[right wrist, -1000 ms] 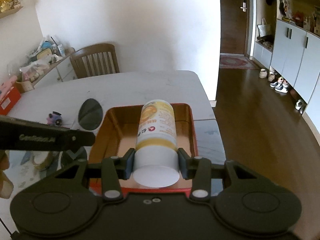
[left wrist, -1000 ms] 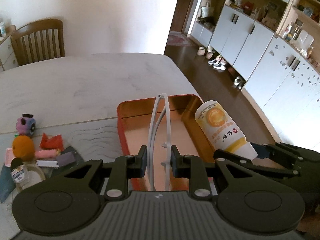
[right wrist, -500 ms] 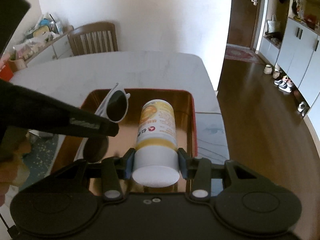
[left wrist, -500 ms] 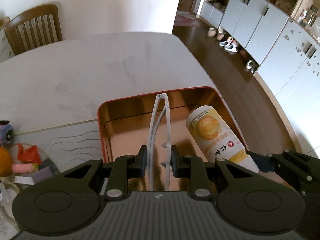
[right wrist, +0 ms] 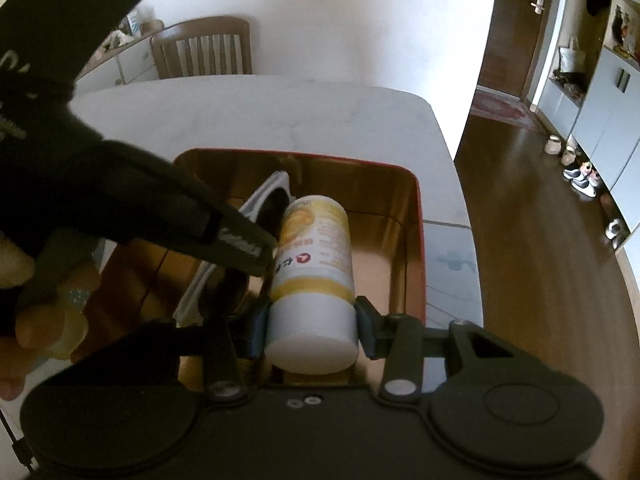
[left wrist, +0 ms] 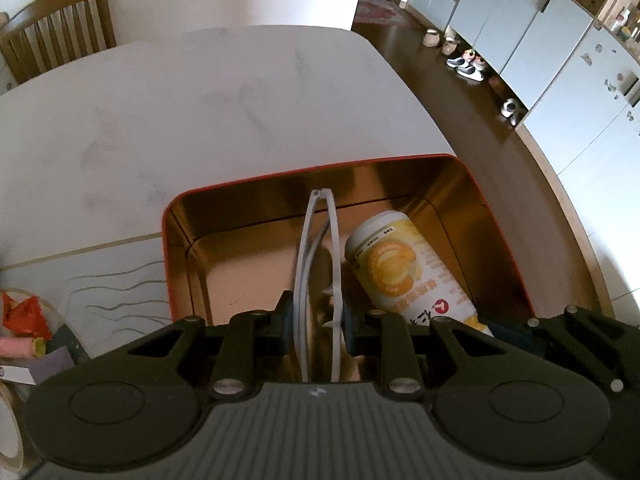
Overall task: Organize rigid objects
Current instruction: 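Lower the sunglasses with the left tool while the right tool lowers the bottle, releasing both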
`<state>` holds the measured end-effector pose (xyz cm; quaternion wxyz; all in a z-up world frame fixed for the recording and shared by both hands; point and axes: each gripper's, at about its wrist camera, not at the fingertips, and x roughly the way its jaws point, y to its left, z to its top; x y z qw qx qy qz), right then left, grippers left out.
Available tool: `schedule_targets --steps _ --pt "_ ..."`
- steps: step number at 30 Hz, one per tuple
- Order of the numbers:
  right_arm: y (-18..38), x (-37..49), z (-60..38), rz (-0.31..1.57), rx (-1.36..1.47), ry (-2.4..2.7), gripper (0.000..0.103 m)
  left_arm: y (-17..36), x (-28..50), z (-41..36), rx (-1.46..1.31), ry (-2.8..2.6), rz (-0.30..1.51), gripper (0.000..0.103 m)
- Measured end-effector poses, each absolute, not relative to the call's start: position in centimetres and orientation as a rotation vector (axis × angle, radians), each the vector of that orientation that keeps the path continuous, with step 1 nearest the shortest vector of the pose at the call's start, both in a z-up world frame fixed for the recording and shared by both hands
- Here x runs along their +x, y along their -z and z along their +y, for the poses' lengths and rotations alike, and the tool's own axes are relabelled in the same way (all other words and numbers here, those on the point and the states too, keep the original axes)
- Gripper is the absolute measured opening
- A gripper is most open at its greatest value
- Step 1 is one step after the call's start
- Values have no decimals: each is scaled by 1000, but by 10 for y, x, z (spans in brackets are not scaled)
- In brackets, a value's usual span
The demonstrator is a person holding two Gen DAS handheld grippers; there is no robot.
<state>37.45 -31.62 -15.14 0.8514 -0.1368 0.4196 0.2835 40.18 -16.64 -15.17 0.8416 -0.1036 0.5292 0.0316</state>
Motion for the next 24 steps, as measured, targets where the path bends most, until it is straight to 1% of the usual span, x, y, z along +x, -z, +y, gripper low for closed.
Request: schedule_targets --steps 10,13,15,17,18,20,21,22,24 --pt "148 371 -320 883 -302 -612 45 152 399 -163 -221 -69 1125 24" --pt "145 369 -323 876 -297 -618 46 148 397 -165 -221 -70 1136 24" --pt "143 370 -327 872 -288 -616 50 147 395 -167 -215 -71 1135 24" --pt "141 368 -331 869 -277 -611 51 143 392 -168 -212 -73 1137 24" --pt "140 369 -329 869 -274 -608 51 141 391 -169 -209 -77 1134 27" --pt "138 368 -330 868 -265 -608 52 138 387 -171 -202 -86 1128 35" --pt "136 367 -332 867 -261 -607 53 137 384 -172 -203 -88 1123 47" --pt "135 367 -333 864 -256 -606 54 134 381 -171 -204 -92 1113 55" --pt "132 363 -332 858 -250 -605 55 130 376 -171 -206 -98 1095 56"
